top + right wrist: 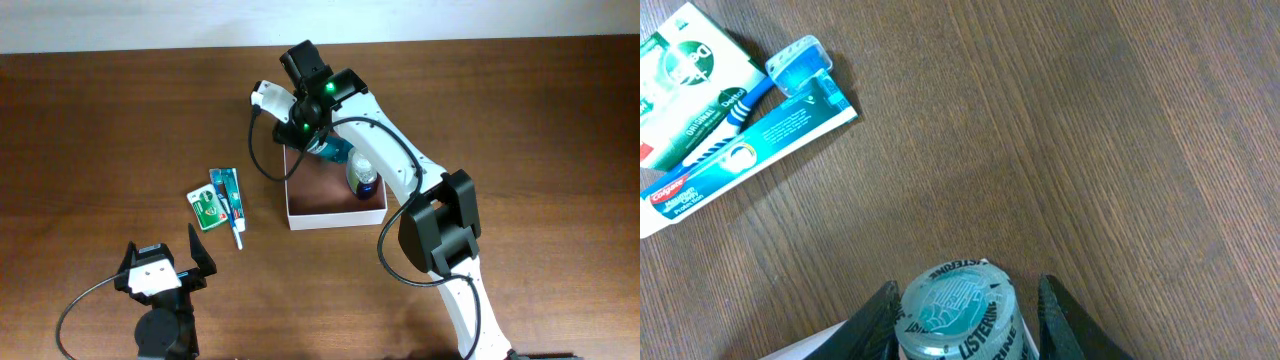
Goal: Pack container
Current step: 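Lower the right gripper onto the mouthwash cap inside the box, then close the right gripper on the cap and lift the mouthwash upright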
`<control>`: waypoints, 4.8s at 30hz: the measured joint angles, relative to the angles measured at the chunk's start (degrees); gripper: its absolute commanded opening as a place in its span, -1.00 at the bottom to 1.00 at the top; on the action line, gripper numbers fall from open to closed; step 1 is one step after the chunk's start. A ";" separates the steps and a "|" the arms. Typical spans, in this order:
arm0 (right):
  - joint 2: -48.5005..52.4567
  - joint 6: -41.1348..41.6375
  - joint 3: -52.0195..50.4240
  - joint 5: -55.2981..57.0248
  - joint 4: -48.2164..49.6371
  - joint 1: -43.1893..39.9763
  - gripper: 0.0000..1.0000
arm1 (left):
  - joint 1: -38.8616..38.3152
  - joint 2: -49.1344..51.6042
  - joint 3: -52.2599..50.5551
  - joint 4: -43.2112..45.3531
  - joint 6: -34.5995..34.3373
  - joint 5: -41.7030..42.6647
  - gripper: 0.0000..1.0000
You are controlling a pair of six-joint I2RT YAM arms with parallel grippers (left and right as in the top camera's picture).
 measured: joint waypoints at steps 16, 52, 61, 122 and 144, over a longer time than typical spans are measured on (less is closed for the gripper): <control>0.00 0.70 4.52 0.00 0.72 -0.02 -0.39 | 0.00 0.00 0.00 0.00 0.02 0.00 0.99; 0.11 5.03 5.73 -2.14 -2.93 -0.02 0.08 | 0.00 0.00 0.00 0.00 0.00 0.00 0.99; 0.35 5.01 5.66 -2.38 -3.08 -0.02 0.09 | 0.00 0.00 0.00 0.00 0.00 0.00 0.99; 3.43 8.07 7.28 -2.58 -3.48 -2.56 -0.55 | 0.00 0.00 0.00 0.00 0.00 0.00 0.99; -2.99 9.07 7.39 3.76 -6.47 -4.90 -0.60 | 0.00 0.00 0.00 0.00 0.00 0.00 0.99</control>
